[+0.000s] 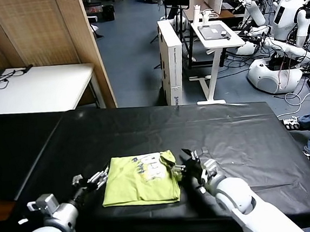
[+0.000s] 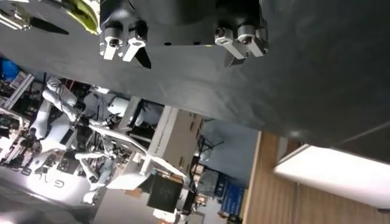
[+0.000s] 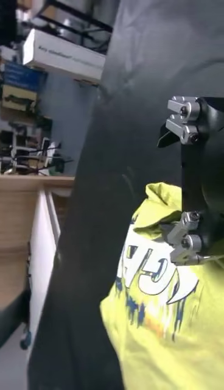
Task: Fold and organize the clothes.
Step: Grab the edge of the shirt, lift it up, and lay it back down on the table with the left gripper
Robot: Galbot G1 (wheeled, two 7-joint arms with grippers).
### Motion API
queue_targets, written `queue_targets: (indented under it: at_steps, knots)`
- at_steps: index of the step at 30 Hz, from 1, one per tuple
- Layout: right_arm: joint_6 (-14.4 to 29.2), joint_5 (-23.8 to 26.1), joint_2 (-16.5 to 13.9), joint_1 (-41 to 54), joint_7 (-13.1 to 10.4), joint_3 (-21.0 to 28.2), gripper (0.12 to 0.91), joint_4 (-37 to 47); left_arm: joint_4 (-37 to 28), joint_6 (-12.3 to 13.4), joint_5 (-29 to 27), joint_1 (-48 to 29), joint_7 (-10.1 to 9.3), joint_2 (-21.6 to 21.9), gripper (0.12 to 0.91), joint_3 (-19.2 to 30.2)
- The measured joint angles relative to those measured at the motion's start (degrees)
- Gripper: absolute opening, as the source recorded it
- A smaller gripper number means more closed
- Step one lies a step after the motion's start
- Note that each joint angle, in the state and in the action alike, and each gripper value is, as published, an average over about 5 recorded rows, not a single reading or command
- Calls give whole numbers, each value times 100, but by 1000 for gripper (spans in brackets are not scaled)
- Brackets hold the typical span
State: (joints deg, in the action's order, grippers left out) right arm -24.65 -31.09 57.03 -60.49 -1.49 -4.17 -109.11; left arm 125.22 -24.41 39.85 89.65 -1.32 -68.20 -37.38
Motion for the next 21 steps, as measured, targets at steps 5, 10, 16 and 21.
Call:
queue_targets:
  at_steps: [5,10,16,21]
  knots:
    - [5,-41,-72,-39,-288,-351,907,-99,-63,138,-305,93,105,-195,907,115]
    - [61,-38,-158,-82,18,-510,907,-190,-72,237,-559,178,203,-365,907,195]
    - [119,254,-213,39,460,-263,907,-283,-83,260,-632,192,217,-399,907,214]
    - [103,582,-167,384,531,276,907,-131,-87,262,-669,200,217,-403,907,213]
